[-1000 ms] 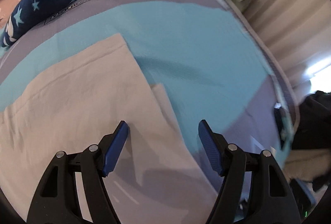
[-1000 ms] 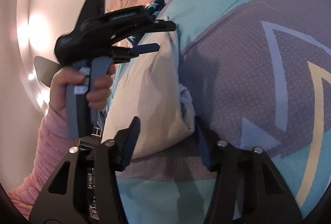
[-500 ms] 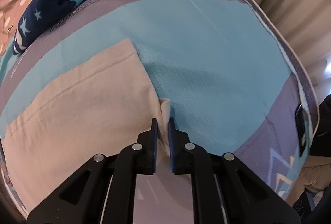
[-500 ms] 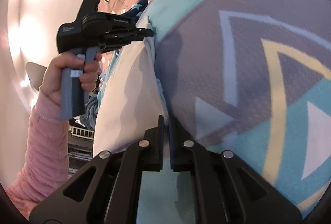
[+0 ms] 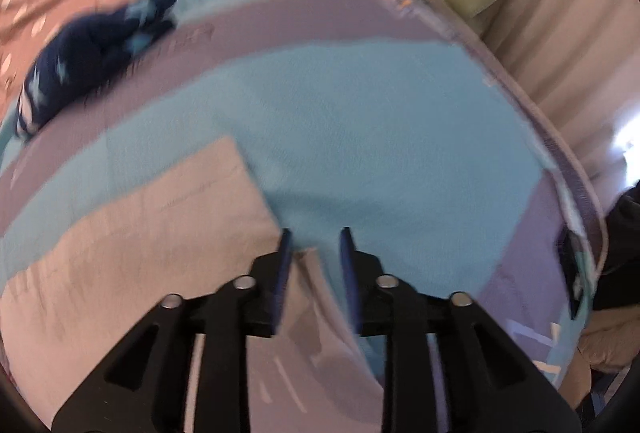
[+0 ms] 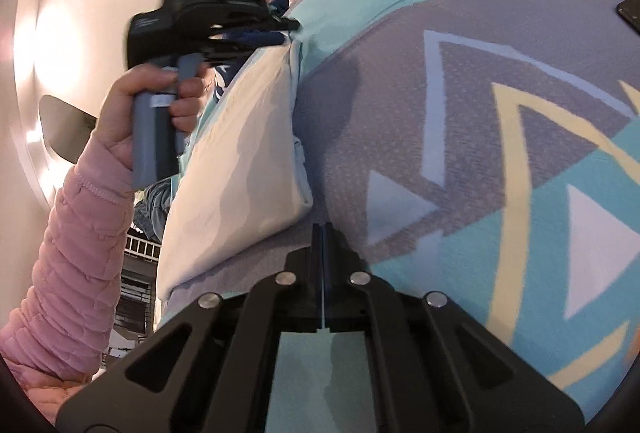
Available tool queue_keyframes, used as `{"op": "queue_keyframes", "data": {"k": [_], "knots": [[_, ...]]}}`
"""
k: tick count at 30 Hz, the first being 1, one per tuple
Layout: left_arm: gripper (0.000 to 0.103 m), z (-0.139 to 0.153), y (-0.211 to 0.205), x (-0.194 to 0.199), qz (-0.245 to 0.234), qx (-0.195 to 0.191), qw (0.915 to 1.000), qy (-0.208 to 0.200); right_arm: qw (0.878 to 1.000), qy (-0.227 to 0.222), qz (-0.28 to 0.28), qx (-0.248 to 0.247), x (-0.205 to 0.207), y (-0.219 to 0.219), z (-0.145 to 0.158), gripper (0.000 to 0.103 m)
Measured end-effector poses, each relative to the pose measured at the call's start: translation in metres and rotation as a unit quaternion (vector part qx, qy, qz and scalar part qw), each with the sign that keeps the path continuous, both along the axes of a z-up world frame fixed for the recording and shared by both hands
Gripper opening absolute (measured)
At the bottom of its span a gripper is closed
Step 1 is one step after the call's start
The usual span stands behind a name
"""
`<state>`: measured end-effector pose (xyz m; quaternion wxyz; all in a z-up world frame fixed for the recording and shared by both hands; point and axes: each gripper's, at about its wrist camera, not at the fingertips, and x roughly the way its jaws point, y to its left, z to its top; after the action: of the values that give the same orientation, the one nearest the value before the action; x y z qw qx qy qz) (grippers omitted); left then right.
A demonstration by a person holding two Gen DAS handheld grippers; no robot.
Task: Fold small clothes
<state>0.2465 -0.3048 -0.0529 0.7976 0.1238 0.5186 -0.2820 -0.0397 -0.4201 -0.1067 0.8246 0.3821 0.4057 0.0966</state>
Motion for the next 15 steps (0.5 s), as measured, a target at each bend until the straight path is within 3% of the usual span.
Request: {"op": "queue_keyframes", "data": {"k": [1,6,9,12,15], "knots": [[0.048,0.013,0.003,-0.006,-0.009,-0.014,0.9997,-0.015,1.0,-0.003,-0.006,-0.009,0.0,0.001,0.002,0.001],[0.063,0.062,0.04,-0.046,-0.045,-0.057,0.9953,-0.064,0.999,-0.025,-0.023,-0.036,-0.006,0.002,0.016,0.003],[0.074,0.071,0.081,-0.065,-0.048,-0.064,0.9936,-0.079,0.998,-0.032,-0.015,-0.052,0.002,0.014,0.023,0.004],[0.084,0.068,0.136,-0.085,-0.028,-0.053,0.9933,-0.098,0.997,-0.039,0.001,-0.072,0.0,0.024,0.027,0.008],[0.085,0.06,0.212,-0.1,0.031,-0.037,0.992,-0.116,0.994,-0.046,0.022,-0.099,0.002,0.039,0.038,0.019]]}}
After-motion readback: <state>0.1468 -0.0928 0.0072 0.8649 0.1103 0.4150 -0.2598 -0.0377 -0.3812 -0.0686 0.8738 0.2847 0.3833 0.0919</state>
